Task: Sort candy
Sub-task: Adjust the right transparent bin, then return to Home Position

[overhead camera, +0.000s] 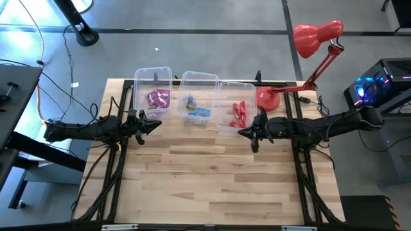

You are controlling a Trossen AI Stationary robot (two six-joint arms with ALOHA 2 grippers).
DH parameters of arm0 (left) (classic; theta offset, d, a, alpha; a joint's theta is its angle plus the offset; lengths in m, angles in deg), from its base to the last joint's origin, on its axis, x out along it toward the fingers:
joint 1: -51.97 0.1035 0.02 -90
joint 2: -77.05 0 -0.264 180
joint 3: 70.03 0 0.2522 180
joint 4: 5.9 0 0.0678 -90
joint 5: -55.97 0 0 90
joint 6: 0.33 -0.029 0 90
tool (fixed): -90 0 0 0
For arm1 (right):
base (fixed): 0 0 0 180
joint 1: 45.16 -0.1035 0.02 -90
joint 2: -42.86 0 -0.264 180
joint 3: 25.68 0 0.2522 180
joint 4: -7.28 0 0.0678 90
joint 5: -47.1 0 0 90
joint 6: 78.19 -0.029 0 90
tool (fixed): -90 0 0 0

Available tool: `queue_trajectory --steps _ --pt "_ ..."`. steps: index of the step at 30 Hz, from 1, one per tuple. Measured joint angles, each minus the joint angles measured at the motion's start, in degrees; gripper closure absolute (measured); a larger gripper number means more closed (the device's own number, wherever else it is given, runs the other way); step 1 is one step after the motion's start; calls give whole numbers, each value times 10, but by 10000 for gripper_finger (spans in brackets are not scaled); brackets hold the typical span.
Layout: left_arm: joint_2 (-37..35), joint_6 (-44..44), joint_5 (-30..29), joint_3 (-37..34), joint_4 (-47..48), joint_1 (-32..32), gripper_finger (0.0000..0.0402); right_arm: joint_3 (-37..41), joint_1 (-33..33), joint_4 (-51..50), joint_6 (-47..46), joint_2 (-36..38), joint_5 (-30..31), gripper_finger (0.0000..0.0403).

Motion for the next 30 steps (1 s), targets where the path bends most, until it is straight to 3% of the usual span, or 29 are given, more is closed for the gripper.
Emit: queue_trajectory --steps 3,12,21,30 --pt "0 0 0 0 0 0 401 -1 0 17 14 1 -14 403" --pt "0 0 0 0 0 0 401 -1 18 -57 24 -24 -30 403" --pt "0 0 0 0 0 0 401 -1 87 -35 110 -33 -12 403" --pt "0 0 0 0 0 0 401 9 120 6 127 -20 -153 403"
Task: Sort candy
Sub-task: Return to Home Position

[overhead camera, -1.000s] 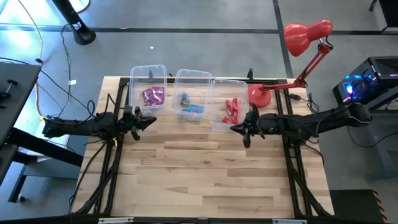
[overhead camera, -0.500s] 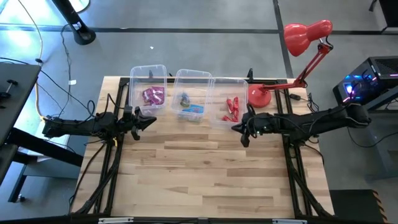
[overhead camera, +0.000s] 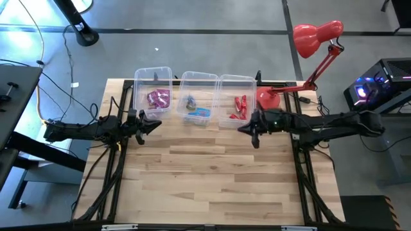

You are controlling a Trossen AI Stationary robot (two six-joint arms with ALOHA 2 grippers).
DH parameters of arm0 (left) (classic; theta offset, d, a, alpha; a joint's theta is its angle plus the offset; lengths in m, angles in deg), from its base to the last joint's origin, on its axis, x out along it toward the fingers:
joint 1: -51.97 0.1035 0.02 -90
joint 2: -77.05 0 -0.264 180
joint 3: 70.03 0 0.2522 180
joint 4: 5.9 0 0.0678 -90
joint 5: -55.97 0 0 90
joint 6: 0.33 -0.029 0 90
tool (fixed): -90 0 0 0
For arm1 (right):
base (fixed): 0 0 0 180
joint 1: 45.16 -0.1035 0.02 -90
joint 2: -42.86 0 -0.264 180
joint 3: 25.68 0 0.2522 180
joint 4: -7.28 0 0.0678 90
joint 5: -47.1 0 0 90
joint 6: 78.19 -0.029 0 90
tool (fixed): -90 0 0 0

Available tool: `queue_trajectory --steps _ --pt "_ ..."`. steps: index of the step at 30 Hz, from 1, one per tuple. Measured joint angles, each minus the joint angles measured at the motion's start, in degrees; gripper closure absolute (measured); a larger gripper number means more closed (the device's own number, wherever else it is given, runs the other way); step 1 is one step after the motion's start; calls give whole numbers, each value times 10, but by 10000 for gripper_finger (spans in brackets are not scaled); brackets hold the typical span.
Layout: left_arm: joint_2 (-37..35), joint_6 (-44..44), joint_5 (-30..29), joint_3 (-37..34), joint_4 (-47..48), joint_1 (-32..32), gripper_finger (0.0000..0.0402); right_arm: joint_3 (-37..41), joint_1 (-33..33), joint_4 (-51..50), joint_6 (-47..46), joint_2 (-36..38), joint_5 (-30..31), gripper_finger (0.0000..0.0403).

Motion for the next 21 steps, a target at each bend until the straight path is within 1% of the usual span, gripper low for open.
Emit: queue_trajectory --steps 2,5,10,14,17,19,21 --pt "0 0 0 0 0 0 401 19 -5 11 -9 13 -11 403" --pt "0 0 0 0 0 0 401 65 -17 52 -48 46 -8 403" --pt "0 0 0 0 0 0 401 159 -36 220 -97 97 23 403" --pt "0 0 0 0 0 0 401 214 -39 307 -99 113 46 403" --pt "0 0 0 0 0 0 402 236 -38 355 -84 116 52 403" --pt "0 0 0 0 0 0 401 248 -38 371 -62 116 52 403" --pt "0 0 0 0 0 0 402 249 -39 358 -48 116 48 403"
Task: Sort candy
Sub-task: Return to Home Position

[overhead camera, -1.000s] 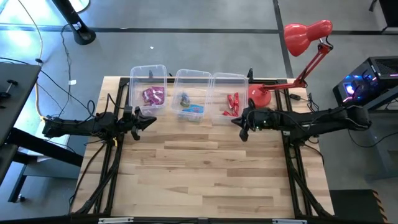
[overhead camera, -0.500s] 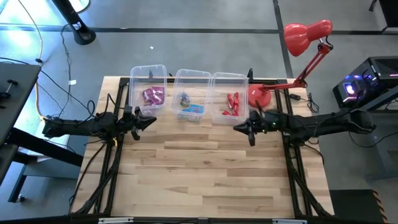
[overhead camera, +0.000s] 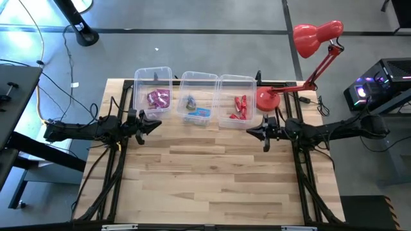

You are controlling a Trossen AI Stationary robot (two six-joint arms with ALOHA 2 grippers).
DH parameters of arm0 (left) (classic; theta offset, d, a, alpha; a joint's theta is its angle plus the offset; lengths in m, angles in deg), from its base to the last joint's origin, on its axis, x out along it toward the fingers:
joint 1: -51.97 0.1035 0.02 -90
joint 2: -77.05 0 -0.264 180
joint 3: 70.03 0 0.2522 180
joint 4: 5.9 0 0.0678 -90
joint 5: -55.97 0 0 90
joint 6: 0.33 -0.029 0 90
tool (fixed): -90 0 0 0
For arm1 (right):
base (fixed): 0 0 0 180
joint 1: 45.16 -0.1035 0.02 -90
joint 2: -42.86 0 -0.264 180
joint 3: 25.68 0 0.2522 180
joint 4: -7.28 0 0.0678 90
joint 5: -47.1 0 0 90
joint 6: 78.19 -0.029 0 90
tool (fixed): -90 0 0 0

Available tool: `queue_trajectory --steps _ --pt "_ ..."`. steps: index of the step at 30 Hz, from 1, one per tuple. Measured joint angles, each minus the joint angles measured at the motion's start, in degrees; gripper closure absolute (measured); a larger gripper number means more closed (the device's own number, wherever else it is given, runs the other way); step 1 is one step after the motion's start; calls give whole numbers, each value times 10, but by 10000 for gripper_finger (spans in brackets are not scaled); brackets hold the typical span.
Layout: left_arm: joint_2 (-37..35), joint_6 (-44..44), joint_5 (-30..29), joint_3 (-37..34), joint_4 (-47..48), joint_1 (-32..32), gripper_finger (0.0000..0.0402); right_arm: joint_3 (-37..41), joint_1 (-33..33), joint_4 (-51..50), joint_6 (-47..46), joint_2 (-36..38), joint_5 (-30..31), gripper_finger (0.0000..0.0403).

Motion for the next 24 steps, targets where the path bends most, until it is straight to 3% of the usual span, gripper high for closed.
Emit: queue_trajectory --steps 17,24 --pt "0 0 0 0 1 0 402 0 0 -97 11 1 -9 403" --pt "-75 0 0 0 41 0 401 0 0 -262 10 133 -8 403"
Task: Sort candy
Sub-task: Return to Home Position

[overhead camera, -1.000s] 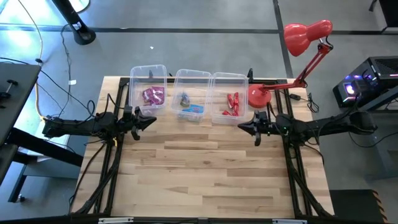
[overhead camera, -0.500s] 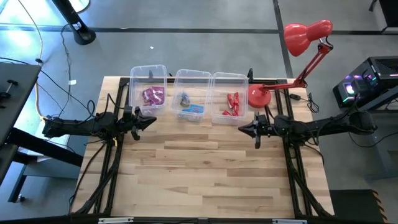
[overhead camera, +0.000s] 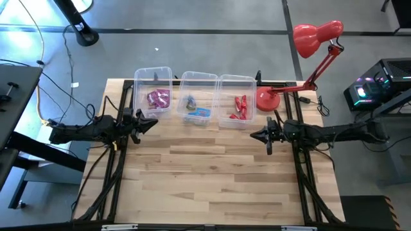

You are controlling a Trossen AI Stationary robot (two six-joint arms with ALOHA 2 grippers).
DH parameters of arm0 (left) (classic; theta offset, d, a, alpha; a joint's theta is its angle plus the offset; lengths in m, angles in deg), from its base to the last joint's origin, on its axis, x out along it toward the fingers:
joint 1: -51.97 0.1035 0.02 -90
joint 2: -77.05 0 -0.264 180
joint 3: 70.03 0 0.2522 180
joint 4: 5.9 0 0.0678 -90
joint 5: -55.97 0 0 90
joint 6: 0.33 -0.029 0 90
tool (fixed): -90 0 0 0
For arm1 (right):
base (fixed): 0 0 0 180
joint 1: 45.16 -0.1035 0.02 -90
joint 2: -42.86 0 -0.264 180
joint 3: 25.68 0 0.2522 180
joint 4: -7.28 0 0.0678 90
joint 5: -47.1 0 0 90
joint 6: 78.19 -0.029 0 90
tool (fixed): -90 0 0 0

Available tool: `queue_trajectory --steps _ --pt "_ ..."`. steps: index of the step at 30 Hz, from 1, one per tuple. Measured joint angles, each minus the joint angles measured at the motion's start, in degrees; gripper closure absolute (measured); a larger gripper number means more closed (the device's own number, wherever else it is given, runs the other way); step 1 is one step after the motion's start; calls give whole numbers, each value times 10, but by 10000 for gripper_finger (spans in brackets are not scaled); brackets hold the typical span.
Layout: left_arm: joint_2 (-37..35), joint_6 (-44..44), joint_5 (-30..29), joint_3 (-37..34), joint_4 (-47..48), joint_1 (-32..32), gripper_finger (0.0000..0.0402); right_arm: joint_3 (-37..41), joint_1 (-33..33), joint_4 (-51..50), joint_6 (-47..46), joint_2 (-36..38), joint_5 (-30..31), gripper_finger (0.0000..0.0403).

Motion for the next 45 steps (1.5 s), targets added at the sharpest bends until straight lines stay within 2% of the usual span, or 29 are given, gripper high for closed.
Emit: queue_trajectory --steps 6,9,14,18,45 --pt "-1 0 1 -9 -11 0 402 0 0 -134 0 143 0 403" --pt "-1 1 0 -38 -9 0 402 0 0 -138 4 205 0 402" --pt "-1 1 15 -37 -1 0 402 0 4 -133 5 316 -1 402" --pt "-1 0 14 -37 1 0 402 0 7 -82 5 316 4 402" --pt "-1 0 15 -38 -1 -2 402 1 8 -96 5 309 6 402"
